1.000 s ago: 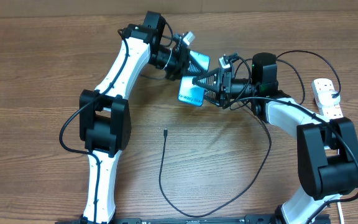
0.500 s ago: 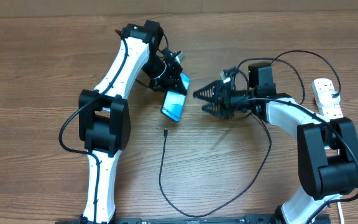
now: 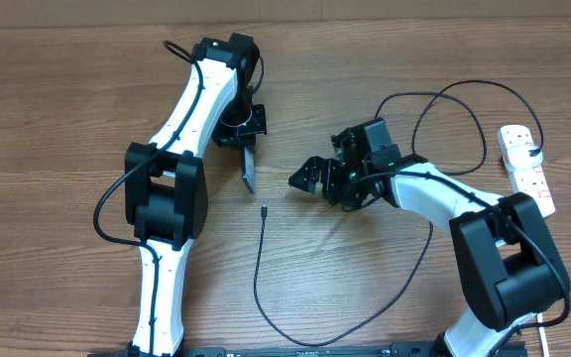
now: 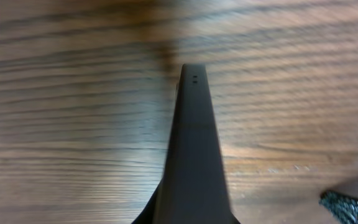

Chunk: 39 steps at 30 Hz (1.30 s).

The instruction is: Plug charger to phone and switch on socket

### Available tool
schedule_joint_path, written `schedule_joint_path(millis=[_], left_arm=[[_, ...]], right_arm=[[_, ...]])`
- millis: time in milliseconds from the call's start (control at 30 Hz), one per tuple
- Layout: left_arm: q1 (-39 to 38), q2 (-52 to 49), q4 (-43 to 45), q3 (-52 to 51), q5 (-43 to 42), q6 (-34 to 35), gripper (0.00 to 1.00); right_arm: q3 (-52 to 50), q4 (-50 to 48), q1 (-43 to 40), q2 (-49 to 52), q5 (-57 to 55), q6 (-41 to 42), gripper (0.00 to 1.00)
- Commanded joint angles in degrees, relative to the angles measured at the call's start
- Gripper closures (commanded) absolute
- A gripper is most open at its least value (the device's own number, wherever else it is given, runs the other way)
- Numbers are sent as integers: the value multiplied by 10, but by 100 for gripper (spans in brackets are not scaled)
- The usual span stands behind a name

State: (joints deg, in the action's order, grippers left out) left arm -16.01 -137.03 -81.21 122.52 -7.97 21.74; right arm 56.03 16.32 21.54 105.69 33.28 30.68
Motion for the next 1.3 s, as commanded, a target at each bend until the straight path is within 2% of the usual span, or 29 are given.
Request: schedule_joint_path(millis=[0,67,100,167,200,233,267,400,633,767,933,1267], left_arm=[[2,14,-3,9,41,39,96],[2,14,-4,5,41,40,96],[2,14,-4,3,41,40,96],[2,14,-4,-6,39,40,96],[2,14,-4,-10,39,39,96],[2,14,-4,-13,38,35,96],[2,14,-4,-16,37,24,96],[2,14,-4,-18,36,10,96],[-1,14,12,-18,37,9,96],[-3,14,25,-18,37,10,96],[-3,14,31,-18,40,-10,96],[-2,14,66,-49,41,-25,96]], right_arm=[[-5,-2,8,11,-71,-8,0],[-5,-1,8,11,-71,-8,0],[-5,0,8,11,-71,-7,6],[-5,3,8,11,-71,-7,46],[-5,5,8,11,-71,-8,61],[-5,8,8,11,-71,-8,82],[-5,12,8,11,-71,-7,96],[8,53,3,-9,-99,-8,96],[66,232,-2,-109,-192,-24,96],[68,269,5,-122,-193,-22,96],[62,277,35,-121,-200,11,96],[62,229,150,-120,-326,135,96]])
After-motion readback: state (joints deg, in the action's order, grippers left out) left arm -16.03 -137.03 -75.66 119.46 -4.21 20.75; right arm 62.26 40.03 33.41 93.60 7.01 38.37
